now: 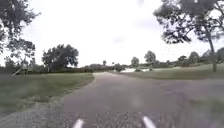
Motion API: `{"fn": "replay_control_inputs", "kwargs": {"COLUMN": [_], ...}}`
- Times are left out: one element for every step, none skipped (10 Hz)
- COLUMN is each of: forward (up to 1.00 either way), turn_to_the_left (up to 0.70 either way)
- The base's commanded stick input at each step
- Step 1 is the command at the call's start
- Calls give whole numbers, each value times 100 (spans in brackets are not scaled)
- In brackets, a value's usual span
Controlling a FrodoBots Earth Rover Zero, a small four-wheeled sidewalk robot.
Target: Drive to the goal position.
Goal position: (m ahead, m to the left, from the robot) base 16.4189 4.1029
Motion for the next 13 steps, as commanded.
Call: {"fn": "replay_control_inputs", "kwargs": {"forward": [70, 70, 70, 70, 70, 70, 70, 70, 70, 70, 70, 70, 70], "turn_to_the_left": [0, 0, 0, 0, 0, 0, 0, 0, 0, 0, 0, 0, 0]}}
